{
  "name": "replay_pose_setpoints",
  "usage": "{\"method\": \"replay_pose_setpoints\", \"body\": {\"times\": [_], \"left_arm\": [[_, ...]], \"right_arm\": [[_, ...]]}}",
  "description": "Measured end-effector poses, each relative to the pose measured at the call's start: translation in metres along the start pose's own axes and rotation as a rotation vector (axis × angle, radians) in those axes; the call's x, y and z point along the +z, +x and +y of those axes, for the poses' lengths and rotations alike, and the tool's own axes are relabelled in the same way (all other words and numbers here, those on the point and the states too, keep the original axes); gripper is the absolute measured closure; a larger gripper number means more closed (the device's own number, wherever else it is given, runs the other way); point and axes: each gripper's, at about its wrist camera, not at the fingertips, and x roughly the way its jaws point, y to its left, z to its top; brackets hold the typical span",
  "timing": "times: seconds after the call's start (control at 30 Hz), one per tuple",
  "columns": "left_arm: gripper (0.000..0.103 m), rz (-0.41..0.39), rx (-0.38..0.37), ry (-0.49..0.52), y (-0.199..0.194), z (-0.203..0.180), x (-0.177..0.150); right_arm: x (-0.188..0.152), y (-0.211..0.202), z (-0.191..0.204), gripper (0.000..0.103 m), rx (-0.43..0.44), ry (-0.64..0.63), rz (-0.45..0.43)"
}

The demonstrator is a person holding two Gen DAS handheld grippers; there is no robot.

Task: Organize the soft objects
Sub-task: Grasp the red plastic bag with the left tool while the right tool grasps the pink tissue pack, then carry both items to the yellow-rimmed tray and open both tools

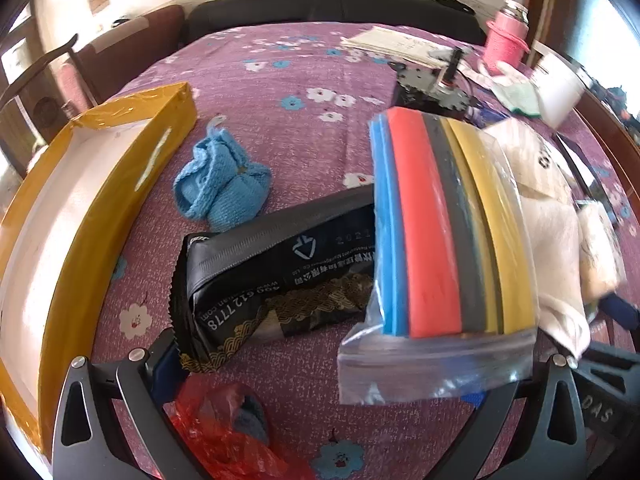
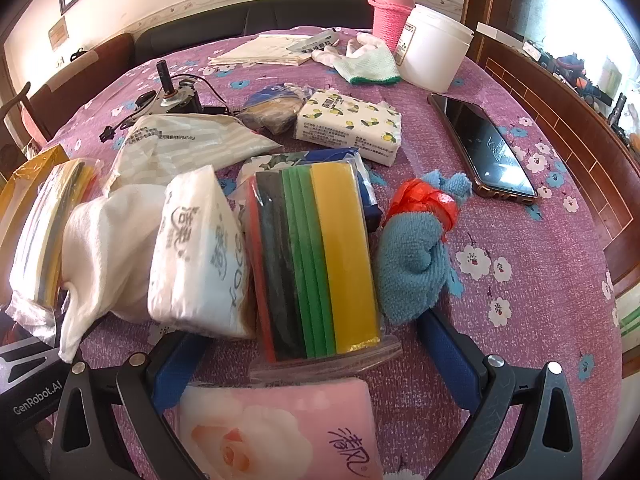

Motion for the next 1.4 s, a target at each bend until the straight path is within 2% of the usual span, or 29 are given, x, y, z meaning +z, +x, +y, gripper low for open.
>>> {"method": "replay_pose_setpoints", "body": {"times": [0.07,0.1,0.17,0.27,0.33,0.4,0.47,0.6,0.7,0.9,0.97,1.0,1.03,1.07,1.1,1.13,1.23,1.4], "left_arm": [[0.004,0.008,-0.070,-0.009,-0.009,0.007,-0.002],[0.006,-0.001,-0.137,-0.029,-0.021,0.015,-0.004],[0.006,-0.049,-0.184,-0.034,-0.047,0.026,-0.007],[0.006,-0.163,-0.222,-0.008,-0.089,0.044,-0.010],[0.006,-0.230,-0.210,0.016,-0.113,0.063,-0.016],[0.003,-0.260,-0.187,0.022,-0.125,0.083,-0.023],[0.003,-0.238,-0.166,0.032,-0.125,0.099,-0.034],[0.003,-0.142,-0.194,0.068,-0.106,0.097,-0.050],[0.003,-0.091,-0.215,0.129,-0.091,0.071,-0.058],[0.005,-0.065,-0.205,0.207,-0.068,0.041,-0.052],[0.013,-0.046,-0.189,0.221,-0.054,0.035,-0.050],[0.029,-0.027,-0.188,0.223,-0.049,0.036,-0.051],[0.050,-0.008,-0.185,0.225,-0.042,0.034,-0.050],[0.054,-0.031,-0.154,0.236,-0.043,0.033,-0.051],[0.066,-0.026,-0.158,0.240,-0.044,0.032,-0.052],[0.066,-0.025,-0.170,0.237,-0.046,0.033,-0.053],[0.067,-0.028,-0.176,0.227,-0.052,0.036,-0.056],[0.067,-0.081,-0.174,0.217,-0.077,0.041,-0.055]], "right_arm": [[-0.001,-0.002,0.000,0.001,0.008,-0.015,0.022],[0.000,-0.003,-0.002,0.001,0.013,-0.019,0.045],[-0.003,-0.016,-0.009,0.001,0.032,0.000,0.032],[-0.007,-0.050,-0.024,0.001,0.070,0.038,-0.059],[-0.012,-0.077,-0.037,0.001,0.130,0.076,-0.153],[-0.018,-0.089,-0.046,0.001,0.146,0.087,-0.196],[-0.021,-0.087,-0.048,0.001,0.117,0.065,-0.148],[-0.033,-0.067,-0.043,0.001,0.191,0.045,-0.042],[-0.039,-0.058,-0.029,0.001,0.214,0.017,-0.005],[-0.049,-0.053,-0.011,0.001,0.204,-0.021,0.028],[-0.049,-0.046,-0.010,0.001,0.185,-0.019,0.044],[-0.048,-0.043,-0.010,0.001,0.179,-0.015,0.052],[-0.047,-0.043,-0.009,0.001,0.169,-0.016,0.046],[-0.045,-0.042,-0.007,0.001,0.168,-0.021,0.043],[-0.045,-0.042,-0.005,0.003,0.172,-0.023,0.043],[-0.044,-0.042,-0.003,0.005,0.168,-0.029,0.039],[-0.044,-0.042,0.006,0.021,0.106,-0.071,0.030],[-0.047,-0.056,0.002,0.022,0.144,-0.056,0.008]]}}
